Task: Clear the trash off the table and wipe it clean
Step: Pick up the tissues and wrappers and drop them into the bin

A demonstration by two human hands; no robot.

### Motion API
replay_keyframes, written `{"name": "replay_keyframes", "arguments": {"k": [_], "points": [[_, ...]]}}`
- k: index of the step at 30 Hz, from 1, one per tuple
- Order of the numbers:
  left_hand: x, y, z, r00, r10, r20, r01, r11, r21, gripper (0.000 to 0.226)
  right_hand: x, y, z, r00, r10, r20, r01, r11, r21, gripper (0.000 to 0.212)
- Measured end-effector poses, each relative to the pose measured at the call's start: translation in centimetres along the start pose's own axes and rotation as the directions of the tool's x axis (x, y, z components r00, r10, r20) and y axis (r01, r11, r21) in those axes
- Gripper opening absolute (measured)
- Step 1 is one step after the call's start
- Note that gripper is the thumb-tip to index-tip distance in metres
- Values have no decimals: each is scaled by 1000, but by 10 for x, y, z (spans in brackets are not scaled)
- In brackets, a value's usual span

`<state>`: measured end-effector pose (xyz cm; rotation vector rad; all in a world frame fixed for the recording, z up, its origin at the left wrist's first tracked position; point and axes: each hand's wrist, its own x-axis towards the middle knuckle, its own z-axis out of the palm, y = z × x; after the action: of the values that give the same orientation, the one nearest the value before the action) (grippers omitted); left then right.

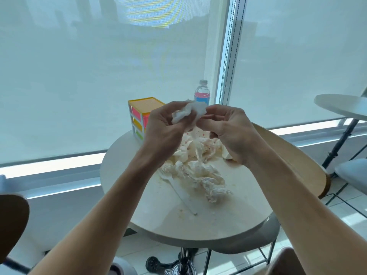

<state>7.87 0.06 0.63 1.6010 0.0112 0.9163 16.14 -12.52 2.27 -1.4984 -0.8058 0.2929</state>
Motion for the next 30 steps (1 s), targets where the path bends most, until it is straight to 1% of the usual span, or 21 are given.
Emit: {"name": "replay_keyframes", "arguments": {"k": [1,3,5,6,8,10,12,13,15,18,21,23,25,27,30], "points": [[1,1,-4,999,11,-34,-12,1000,-8,14,-1,5,-2,1000,14,-13,-14,997,-73,21],[2,4,-12,996,30,-79,-32,999,-28,14,-2,19,-5,997,80,-8,-79,949,-304,25],[3,10,-18,994,59,-97,-62,997,-36,17,-4,35,-5,973,223,67,-155,834,-530,32],[2,13,-19,993,69,-97,-74,996,-45,18,-5,42,-5,949,299,99,-181,776,-604,37],[0,18,-20,992,82,-91,-87,995,-56,19,-6,50,-2,912,385,143,-184,692,-698,45],[-3,21,-19,993,84,-87,-88,995,-37,19,-6,53,2,891,419,176,-151,638,-756,49],[-7,21,-17,994,85,-70,-85,996,-3,19,-5,54,3,885,422,197,-108,598,-794,47],[-8,20,-16,995,83,-61,-83,997,10,20,-4,55,3,891,409,200,-93,592,-800,45],[-11,18,-14,996,65,-58,-64,998,24,22,-3,57,0,928,329,178,-73,627,-775,39],[-14,15,-10,997,45,-61,-42,998,44,25,-3,57,-9,989,132,69,-55,752,-657,31],[-18,17,-5,998,24,-61,-22,999,44,26,-6,49,-20,999,-13,-42,-10,863,-504,23],[-20,19,1,998,14,-54,-11,999,44,27,-10,39,-28,990,-94,-101,45,910,-412,17],[-22,22,10,999,15,-48,-13,999,34,27,-16,30,-36,979,-141,-149,89,946,-312,16],[-24,25,19,999,17,-44,-16,1000,27,27,-24,22,-46,972,-151,-181,105,965,-239,14],[-30,30,36,999,23,-39,-22,1000,19,26,-38,18,-63,969,-145,-198,97,967,-236,9]]}}
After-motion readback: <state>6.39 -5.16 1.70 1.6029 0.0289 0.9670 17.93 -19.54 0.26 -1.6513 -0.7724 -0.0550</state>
